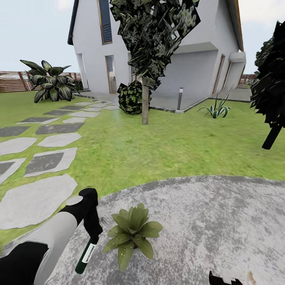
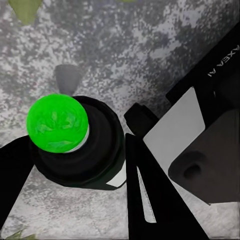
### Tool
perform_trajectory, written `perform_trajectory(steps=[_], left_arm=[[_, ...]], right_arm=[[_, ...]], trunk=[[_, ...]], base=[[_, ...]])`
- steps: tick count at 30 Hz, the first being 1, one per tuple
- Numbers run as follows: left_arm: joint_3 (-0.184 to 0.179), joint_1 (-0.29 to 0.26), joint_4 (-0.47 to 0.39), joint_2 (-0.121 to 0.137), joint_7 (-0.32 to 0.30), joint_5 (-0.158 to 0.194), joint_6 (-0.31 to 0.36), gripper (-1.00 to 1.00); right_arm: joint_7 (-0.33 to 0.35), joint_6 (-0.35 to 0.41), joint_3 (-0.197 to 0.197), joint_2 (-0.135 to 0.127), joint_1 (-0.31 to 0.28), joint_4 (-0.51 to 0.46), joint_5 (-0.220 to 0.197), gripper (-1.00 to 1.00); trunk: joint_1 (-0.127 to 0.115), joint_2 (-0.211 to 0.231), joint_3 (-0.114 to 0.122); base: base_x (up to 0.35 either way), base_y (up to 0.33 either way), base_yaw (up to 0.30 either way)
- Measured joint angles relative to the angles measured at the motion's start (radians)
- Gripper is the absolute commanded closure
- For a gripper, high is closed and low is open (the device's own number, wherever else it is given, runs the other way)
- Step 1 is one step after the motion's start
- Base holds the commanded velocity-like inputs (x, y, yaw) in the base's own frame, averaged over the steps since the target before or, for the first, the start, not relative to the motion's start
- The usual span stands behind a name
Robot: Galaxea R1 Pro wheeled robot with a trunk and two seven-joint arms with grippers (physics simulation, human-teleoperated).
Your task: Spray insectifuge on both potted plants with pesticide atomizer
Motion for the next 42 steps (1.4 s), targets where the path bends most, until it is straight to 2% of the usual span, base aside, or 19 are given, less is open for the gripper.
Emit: perform_trajectory(steps=[4,7,11,14,17,19,24,25,28,31,32,34,36,42], left_arm=[[0.000,0.059,-0.007,0.000,0.000,-0.003,0.000,1.00],[0.003,0.069,-0.010,-0.003,0.000,-0.003,0.000,1.00],[-0.002,0.070,-0.017,-0.037,0.001,0.000,0.000,1.00],[-0.003,0.068,-0.018,-0.026,0.001,-0.002,-0.003,1.00],[0.001,0.070,-0.018,0.027,0.000,-0.034,-0.003,1.00],[-0.001,0.071,-0.018,0.036,0.000,-0.039,-0.003,1.00],[0.004,0.064,-0.029,0.026,0.000,-0.042,0.000,1.00],[0.005,0.060,-0.056,0.025,0.000,-0.043,0.002,1.00],[0.003,0.060,-0.108,0.033,0.000,-0.043,0.006,1.00],[-0.001,0.071,-0.121,0.037,0.001,-0.043,0.032,1.00],[-0.001,0.074,-0.121,0.037,0.016,-0.044,0.034,1.00],[0.002,0.078,-0.111,0.036,0.094,-0.048,0.038,1.00],[0.008,0.079,-0.108,0.032,0.128,-0.048,0.040,1.00],[0.010,0.079,-0.107,0.028,0.135,-0.039,0.041,1.00]], right_arm=[[0.000,0.000,0.000,0.000,0.000,-0.001,0.000,-1.00],[0.000,0.000,0.000,0.000,0.000,-0.001,0.000,-1.00],[0.000,0.000,0.000,0.000,0.000,-0.001,0.000,-1.00],[0.000,0.000,0.000,0.000,0.000,-0.001,0.000,-1.00],[0.000,0.000,0.000,0.000,0.000,-0.001,0.001,-1.00],[0.000,0.000,0.000,0.000,0.000,-0.001,0.000,-1.00],[0.000,0.000,0.000,0.001,0.000,-0.001,0.000,-1.00],[0.000,0.000,0.000,0.001,0.000,-0.001,0.001,-1.00],[0.000,0.000,0.000,0.001,0.000,-0.001,0.001,-1.00],[0.001,0.000,0.000,0.000,0.000,0.001,0.001,-1.00],[0.001,0.000,0.000,-0.001,0.000,0.001,0.002,-1.00],[0.001,0.000,0.001,-0.004,0.000,0.002,0.002,-1.00],[0.001,0.000,0.001,-0.004,0.000,0.002,0.002,-1.00],[0.001,0.000,0.002,-0.005,0.000,0.002,0.002,-1.00]], trunk=[[0.000,0.000,0.000],[0.000,0.000,0.000],[0.000,0.000,0.000],[0.000,0.000,0.000],[0.000,0.000,0.000],[0.000,0.000,0.000],[0.000,0.000,0.000],[0.000,0.000,0.000],[0.000,0.000,0.000],[0.000,0.000,0.000],[0.000,0.000,0.000],[0.000,0.000,0.000],[0.000,0.000,0.000],[0.000,0.000,0.000]], base=[[0.004,0.000,0.005],[0.000,0.000,0.000],[0.000,0.000,0.000],[0.000,0.000,0.000],[0.000,0.000,0.000],[0.000,0.000,0.000],[0.000,0.000,0.101],[0.000,0.000,0.211],[0.000,0.000,0.084],[0.000,0.000,0.012],[0.000,0.000,0.003],[0.000,0.000,0.001],[0.000,0.000,0.000],[0.137,-0.019,0.000]])
